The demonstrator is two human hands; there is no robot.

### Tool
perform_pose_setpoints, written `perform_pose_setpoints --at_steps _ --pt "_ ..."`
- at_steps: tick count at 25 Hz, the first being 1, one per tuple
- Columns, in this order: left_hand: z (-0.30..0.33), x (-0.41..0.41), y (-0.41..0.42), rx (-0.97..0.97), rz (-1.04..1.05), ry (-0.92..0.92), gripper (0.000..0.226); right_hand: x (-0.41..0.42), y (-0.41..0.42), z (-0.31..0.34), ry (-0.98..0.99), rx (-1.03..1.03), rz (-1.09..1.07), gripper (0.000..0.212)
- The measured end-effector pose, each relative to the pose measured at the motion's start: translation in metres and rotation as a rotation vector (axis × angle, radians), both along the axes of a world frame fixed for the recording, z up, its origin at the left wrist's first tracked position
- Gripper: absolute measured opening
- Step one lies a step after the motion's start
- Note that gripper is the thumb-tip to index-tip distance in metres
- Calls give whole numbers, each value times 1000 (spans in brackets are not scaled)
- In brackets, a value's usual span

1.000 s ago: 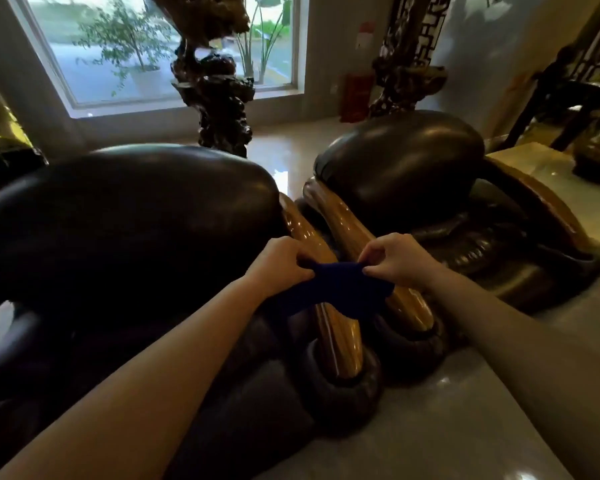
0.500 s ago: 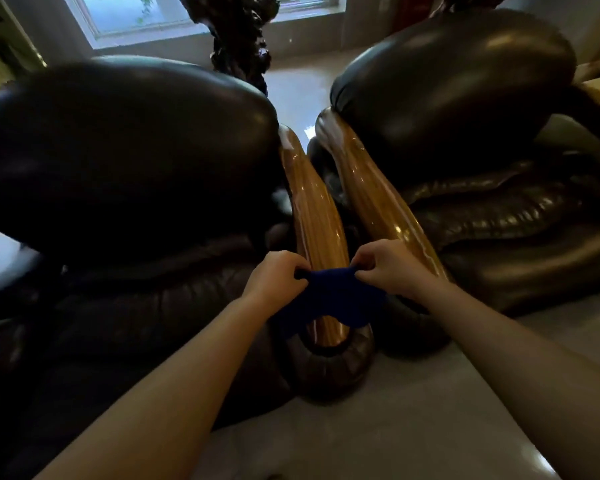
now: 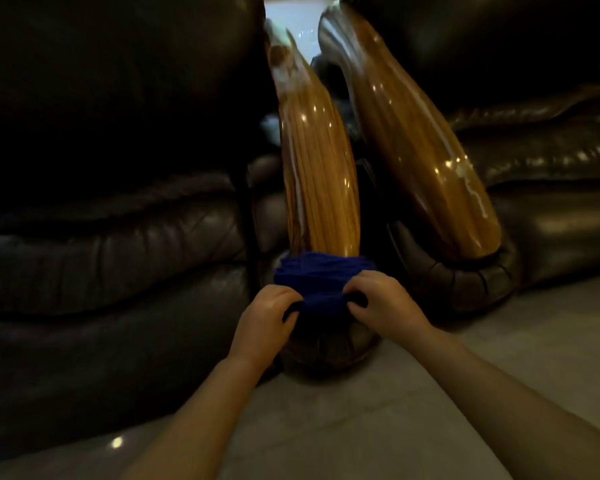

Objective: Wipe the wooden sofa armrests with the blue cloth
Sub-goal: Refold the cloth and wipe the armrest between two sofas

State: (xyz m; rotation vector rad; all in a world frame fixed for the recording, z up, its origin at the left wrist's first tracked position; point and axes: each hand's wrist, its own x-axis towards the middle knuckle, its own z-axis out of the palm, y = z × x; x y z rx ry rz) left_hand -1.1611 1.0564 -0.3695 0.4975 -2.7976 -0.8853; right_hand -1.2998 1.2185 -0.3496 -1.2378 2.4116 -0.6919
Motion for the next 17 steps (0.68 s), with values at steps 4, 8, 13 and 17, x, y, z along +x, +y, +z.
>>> perform_pose_setpoints --at_steps 4,8,13,17 --pt "-31 9 7 54 9 -7 29 11 10 -35 -4 -51 -41 20" --pt "-35 10 8 160 54 59 31 17 15 -41 2 -115 -107 28" --pt "-48 -23 33 176 157 72 54 33 -18 -60 187 -194 -293 55" --pt "-76 -51 35 58 227 101 58 23 -48 -95 223 -139 -347 57"
